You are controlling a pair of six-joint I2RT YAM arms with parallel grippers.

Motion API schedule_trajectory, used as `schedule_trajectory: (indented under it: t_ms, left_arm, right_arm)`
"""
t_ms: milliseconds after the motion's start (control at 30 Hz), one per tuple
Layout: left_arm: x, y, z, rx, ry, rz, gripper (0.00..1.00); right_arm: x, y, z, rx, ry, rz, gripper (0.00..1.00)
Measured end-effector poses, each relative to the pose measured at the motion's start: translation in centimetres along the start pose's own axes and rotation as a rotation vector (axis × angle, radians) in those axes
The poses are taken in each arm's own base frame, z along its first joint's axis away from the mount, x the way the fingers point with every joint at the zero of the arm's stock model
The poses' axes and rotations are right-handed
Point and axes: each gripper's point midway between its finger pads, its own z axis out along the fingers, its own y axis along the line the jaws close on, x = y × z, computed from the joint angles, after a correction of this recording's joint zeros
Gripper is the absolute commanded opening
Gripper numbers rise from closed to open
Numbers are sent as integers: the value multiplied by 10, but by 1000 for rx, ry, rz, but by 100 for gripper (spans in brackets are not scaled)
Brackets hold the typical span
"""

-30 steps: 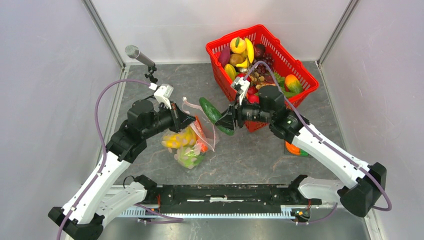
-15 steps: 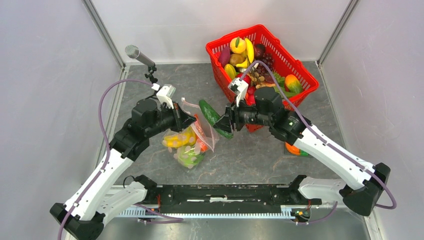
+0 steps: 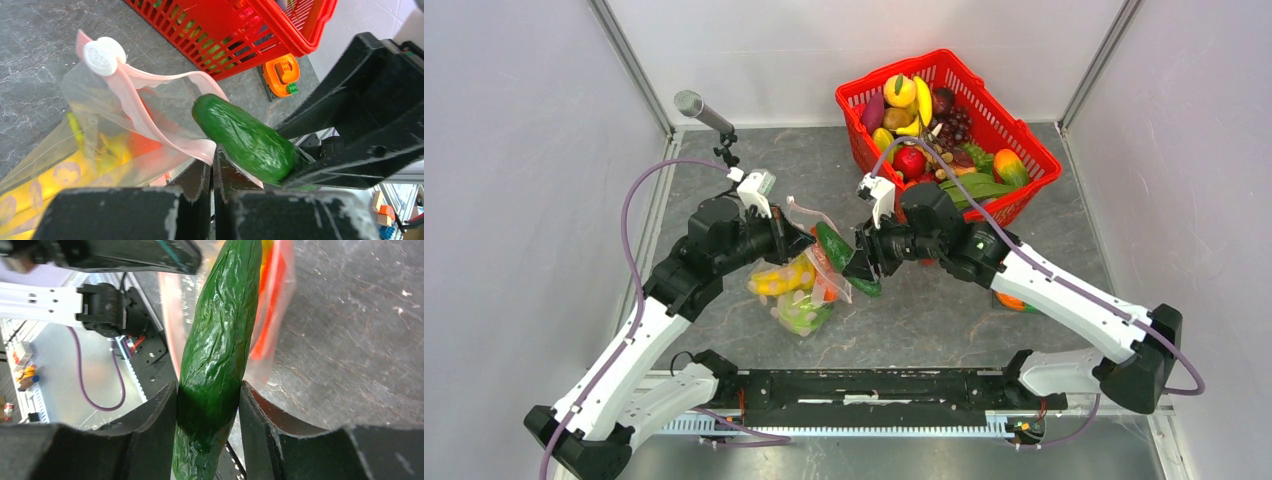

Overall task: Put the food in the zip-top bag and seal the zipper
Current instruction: Place the fake vegetable in the zipper food storage bag.

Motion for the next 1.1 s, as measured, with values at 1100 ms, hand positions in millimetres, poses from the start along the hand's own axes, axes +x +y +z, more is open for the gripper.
schedule_trajectory:
  t_ms: [1100]
  left_arm:
    - [-5,-32,-4,40,47,96,2]
  right_arm:
    - [18,-5,-16,161,310,-158,0]
